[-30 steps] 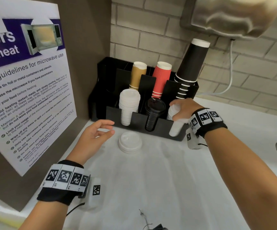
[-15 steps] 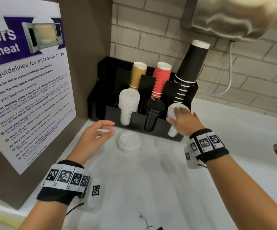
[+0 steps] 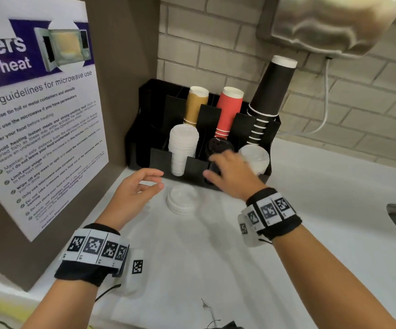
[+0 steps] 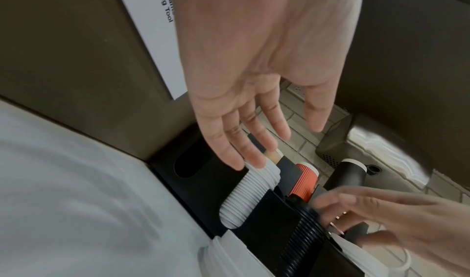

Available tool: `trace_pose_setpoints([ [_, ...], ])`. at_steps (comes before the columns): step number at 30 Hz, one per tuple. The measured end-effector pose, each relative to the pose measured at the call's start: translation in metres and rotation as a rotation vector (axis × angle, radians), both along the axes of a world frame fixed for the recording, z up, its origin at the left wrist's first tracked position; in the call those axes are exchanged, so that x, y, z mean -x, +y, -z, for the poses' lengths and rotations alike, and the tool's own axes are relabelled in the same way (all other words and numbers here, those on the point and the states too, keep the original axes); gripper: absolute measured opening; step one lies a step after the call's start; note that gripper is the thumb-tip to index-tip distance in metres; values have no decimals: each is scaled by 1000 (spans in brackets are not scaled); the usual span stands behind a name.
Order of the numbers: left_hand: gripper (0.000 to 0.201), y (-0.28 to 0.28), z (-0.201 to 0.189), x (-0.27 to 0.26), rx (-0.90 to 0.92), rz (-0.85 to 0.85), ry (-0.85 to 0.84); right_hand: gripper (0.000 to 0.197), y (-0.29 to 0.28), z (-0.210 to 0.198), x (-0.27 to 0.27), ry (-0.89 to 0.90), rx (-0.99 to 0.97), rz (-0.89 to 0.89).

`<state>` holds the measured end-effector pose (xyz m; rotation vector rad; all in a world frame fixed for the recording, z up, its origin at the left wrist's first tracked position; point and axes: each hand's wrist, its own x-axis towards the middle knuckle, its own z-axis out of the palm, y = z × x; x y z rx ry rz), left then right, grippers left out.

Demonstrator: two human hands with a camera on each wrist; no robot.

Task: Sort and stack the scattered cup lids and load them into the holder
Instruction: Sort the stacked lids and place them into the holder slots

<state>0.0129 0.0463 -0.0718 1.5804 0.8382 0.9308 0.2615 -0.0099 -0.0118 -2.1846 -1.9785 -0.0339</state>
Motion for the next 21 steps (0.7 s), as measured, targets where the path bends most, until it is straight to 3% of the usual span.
trace_pose_setpoints([
  [2,23,-2,-1,-1,15,-8,2,58,5,15,26,166,334,-133],
  [4,20,-3,-1,-4,33,-15,24,78,14,30,42,167,553,-119],
  [8,15,-7,1,-6,72,-12,80,104,33,51,56,50,693,-34],
  [15,20,-11,-2,-5,73,-5,129,90,43,54,63,68,702,-78],
  [18,39,-11,-6,-4,74,15,120,75,34,39,58,330,608,-94],
  [21,78,-15,-13,-3,75,132,70,59,10,16,53,858,344,-136],
])
